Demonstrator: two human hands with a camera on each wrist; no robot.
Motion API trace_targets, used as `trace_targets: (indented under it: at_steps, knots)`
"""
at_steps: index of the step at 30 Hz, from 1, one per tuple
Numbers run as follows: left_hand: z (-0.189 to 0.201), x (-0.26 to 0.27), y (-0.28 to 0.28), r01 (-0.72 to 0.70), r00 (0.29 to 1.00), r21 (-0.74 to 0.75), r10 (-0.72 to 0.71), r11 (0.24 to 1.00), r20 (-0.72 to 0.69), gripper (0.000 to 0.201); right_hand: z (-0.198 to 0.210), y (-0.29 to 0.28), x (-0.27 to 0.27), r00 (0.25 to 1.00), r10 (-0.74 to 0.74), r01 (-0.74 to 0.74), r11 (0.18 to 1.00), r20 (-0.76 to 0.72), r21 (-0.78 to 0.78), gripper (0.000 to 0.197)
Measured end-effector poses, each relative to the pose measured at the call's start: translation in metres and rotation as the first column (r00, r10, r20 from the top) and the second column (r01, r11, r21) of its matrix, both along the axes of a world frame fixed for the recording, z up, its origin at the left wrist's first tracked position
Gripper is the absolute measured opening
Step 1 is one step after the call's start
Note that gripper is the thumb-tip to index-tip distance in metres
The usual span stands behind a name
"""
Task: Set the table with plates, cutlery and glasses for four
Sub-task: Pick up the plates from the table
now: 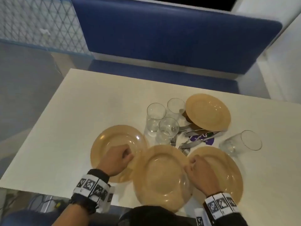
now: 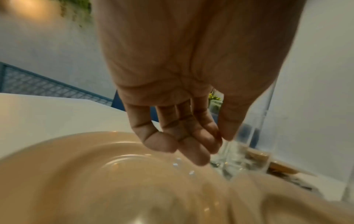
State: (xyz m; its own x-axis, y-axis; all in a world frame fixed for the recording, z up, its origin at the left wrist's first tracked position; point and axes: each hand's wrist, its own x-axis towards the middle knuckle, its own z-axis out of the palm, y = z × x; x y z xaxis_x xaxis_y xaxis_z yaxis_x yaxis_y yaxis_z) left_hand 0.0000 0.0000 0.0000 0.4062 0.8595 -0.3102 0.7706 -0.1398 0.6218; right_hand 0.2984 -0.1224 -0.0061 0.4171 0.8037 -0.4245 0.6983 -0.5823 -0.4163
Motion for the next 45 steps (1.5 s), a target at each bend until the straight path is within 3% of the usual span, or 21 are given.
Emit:
trace_targets:
  at_steps: [3, 7, 11, 13, 16, 20, 24, 27, 30, 33, 35, 37, 39, 40, 43, 45]
  knots:
    - [-0.009, -0.036, 0.008, -0.196, 0.976, 0.05, 0.2, 0.979, -0.081, 0.024, -0.014, -0.007, 0.001, 1.0, -0.026, 0.027, 0.997, 0.006, -0.073, 0.029]
    - [-0.012, -0.071, 0.017, -0.426, 0.886, 0.055, 0.429, 0.903, -0.177, 0.009, -0.018, -0.012, 0.004, 0.994, -0.041, 0.033, 0.997, -0.104, -0.076, 0.024]
    - [-0.025, -0.088, 0.023, -0.512, 0.833, -0.065, 0.477, 0.856, -0.279, 0.066, 0.026, -0.025, 0.006, 0.948, -0.045, 0.059, 0.998, -0.316, 0.035, 0.014]
    - [-0.028, -0.086, 0.025, -0.534, 0.83, -0.135, 0.488, 0.834, -0.268, 0.074, 0.058, -0.034, 0.002, 0.921, -0.006, 0.051, 0.993, -0.39, 0.107, 0.015]
    - [-0.029, -0.082, 0.029, -0.558, 0.823, -0.177, 0.511, 0.811, -0.249, 0.045, 0.083, -0.038, -0.014, 0.881, 0.023, 0.063, 0.984, -0.472, 0.164, 0.014]
    - [-0.029, -0.086, 0.026, -0.531, 0.847, -0.271, 0.492, 0.803, -0.203, 0.027, 0.063, -0.013, -0.056, 0.824, -0.029, 0.113, 0.987, -0.565, 0.114, 0.008]
    - [-0.015, -0.093, 0.007, -0.511, 0.799, -0.533, 0.601, 0.674, -0.006, 0.018, 0.012, 0.021, -0.078, 0.824, -0.061, 0.12, 0.991, -0.563, 0.067, 0.011]
    - [-0.012, -0.092, -0.006, -0.511, 0.735, -0.608, 0.676, 0.607, 0.058, 0.012, -0.008, 0.038, -0.089, 0.796, -0.142, 0.182, 0.983, -0.589, 0.009, 0.01]
    - [-0.019, -0.087, -0.014, -0.542, 0.713, -0.586, 0.699, 0.602, 0.058, 0.025, -0.008, 0.042, -0.095, 0.828, -0.082, 0.073, 0.997, -0.555, -0.04, 0.013]
    - [-0.019, -0.075, -0.014, -0.501, 0.821, -0.441, 0.571, 0.745, 0.031, 0.055, 0.0, 0.022, -0.068, 0.891, -0.046, 0.052, 0.999, -0.453, 0.001, 0.012]
    - [-0.02, -0.069, -0.013, -0.446, 0.869, -0.404, 0.494, 0.799, 0.016, 0.056, -0.003, -0.004, -0.023, 0.955, -0.086, 0.097, 0.995, -0.284, 0.025, 0.022]
    - [-0.025, -0.068, -0.01, -0.484, 0.838, -0.429, 0.545, 0.762, 0.023, 0.036, -0.009, -0.036, 0.034, 0.977, -0.201, 0.202, 0.979, -0.078, 0.005, 0.023]
    - [-0.032, -0.071, -0.012, -0.529, 0.775, -0.483, 0.63, 0.698, 0.061, 0.029, -0.014, -0.063, 0.081, 0.909, -0.391, 0.403, 0.912, 0.143, -0.073, 0.018]
    - [-0.032, -0.069, -0.015, -0.543, 0.748, -0.495, 0.658, 0.679, 0.083, 0.031, -0.019, -0.072, 0.098, 0.859, -0.464, 0.495, 0.862, 0.217, -0.114, 0.028]
    - [-0.027, -0.058, -0.027, -0.601, 0.684, -0.483, 0.722, 0.637, 0.102, 0.044, -0.03, -0.084, 0.126, 0.826, -0.525, 0.557, 0.817, 0.208, -0.149, 0.071]
    - [-0.024, -0.049, -0.039, -0.615, 0.65, -0.501, 0.751, 0.609, 0.115, 0.045, -0.034, -0.085, 0.133, 0.859, -0.498, 0.512, 0.846, 0.121, -0.151, 0.064]
